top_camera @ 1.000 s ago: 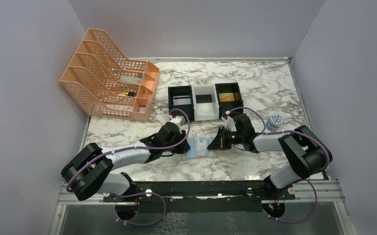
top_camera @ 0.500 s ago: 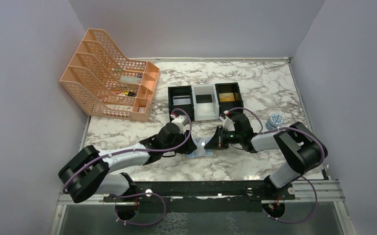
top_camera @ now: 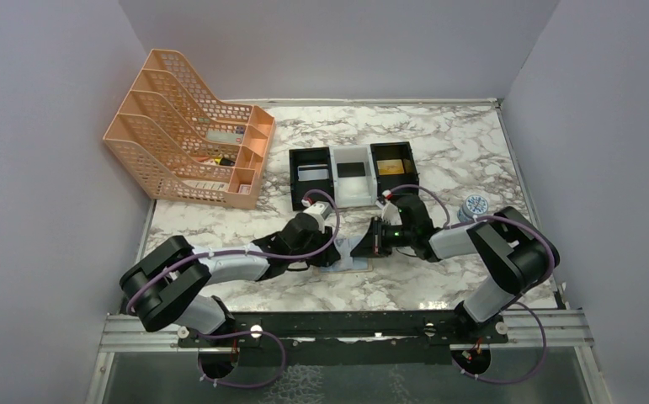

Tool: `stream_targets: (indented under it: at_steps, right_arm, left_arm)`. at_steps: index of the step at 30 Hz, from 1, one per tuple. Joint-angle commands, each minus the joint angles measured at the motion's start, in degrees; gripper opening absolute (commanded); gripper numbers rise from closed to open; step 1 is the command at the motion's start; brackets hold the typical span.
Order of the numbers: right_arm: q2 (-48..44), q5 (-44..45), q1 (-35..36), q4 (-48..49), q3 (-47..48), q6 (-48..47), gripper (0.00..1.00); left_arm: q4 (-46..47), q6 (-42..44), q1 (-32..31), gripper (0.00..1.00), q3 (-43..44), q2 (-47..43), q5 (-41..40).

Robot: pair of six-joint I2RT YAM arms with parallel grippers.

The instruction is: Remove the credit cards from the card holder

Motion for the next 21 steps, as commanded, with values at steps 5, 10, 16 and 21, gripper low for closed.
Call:
stream_targets:
  at_steps: [5,10,16,21]
  right_arm:
    - [-4.1,5.9,0.3,-8.3,1.7,-4.2,0.01]
    - [-5.1,6.5,0.3,-8.7,1.4,-4.0,0.01]
    - [-4.3,4.0,0.3,-5.9,1.0,-3.1,0.08]
    - [-2.7,2.9,0.3,-2.5,0.8,-1.6,0.18]
  left_arm:
    - [-6.5,-0.5,-0.5,0.30,-1.0,-2.6,-7.6]
    - [-7.4,0.3,-0.5,0.30,-1.0,-3.2,-7.6]
    - [-6.5,0.4,-0.5,0.29,-0.9,-3.1,-6.6]
    - [-6.9,0.6,-0.5,0.29,-0.5,-2.9,-6.3]
